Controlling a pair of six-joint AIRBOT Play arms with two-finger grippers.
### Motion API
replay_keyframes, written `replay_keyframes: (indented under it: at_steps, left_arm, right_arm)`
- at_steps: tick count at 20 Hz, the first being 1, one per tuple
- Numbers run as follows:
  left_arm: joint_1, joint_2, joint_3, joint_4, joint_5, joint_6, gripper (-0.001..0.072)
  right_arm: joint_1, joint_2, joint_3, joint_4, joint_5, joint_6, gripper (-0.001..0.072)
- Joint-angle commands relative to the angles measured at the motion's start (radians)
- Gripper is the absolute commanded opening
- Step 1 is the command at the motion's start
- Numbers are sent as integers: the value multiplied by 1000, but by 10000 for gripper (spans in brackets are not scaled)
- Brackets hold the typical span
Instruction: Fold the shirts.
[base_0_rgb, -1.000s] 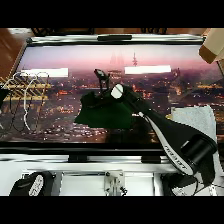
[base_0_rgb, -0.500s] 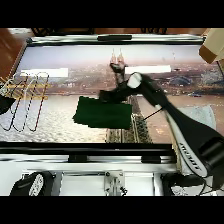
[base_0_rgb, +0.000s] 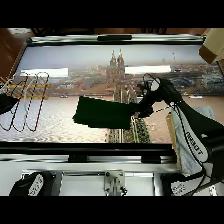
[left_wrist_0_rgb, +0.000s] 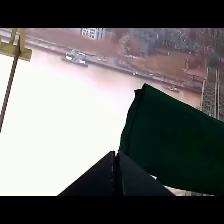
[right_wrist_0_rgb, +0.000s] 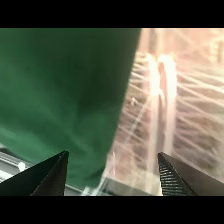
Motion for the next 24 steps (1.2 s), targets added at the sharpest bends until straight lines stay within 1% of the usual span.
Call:
replay_keyframes:
  at_steps: [1, 4, 5, 6, 7, 8, 10, 12, 14, 16, 18, 21, 23, 24]
  left_arm:
    - [0, -15, 0, 0, -2, 4, 34]
    - [0, -15, 0, 0, -2, 4, 34]
    - [0, -15, 0, 0, -2, 4, 34]
    - [0, -15, 0, 0, -2, 4, 34]
    - [0, -15, 0, 0, -2, 4, 34]
    - [0, -15, 0, 0, -2, 4, 34]
    - [0, -15, 0, 0, -2, 4, 34]
    - [0, -15, 0, 0, -2, 4, 34]
    - [-1, -14, 0, -3, -4, 4, 35]
    - [-4, -14, 0, -6, -4, 4, 35]
    - [-4, -14, 0, -8, -4, 15, 35]
    - [-4, -13, 0, -8, -4, 34, 35]
    - [-4, -13, 0, -8, -7, 34, 34]
    - [-4, -13, 1, -9, -16, 34, 35]
  right_arm:
    - [25, -63, -19, 61, -87, -33, 666]
    - [39, -88, -19, 95, -150, -26, 663]
    - [39, -94, -19, 132, -168, -34, 637]
    - [39, -94, -18, 175, -182, -64, 443]
    - [38, -92, -14, 225, -189, -90, 137]
    - [35, -92, 4, 265, -182, -108, 72]
    - [20, -77, 70, 331, -126, -195, 69]
    - [-14, -24, 156, 325, -50, -201, 68]
    - [-74, 65, 229, 283, 40, -115, 68]
    - [-150, 165, 267, 207, 123, -29, 68]
    - [-240, 284, 273, 124, 190, 14, 68]
    - [-391, 455, 273, -11, 254, 71, 68]
    - [-493, 548, 273, -92, 312, 91, 68]
    - [-545, 588, 273, -129, 363, 94, 68]
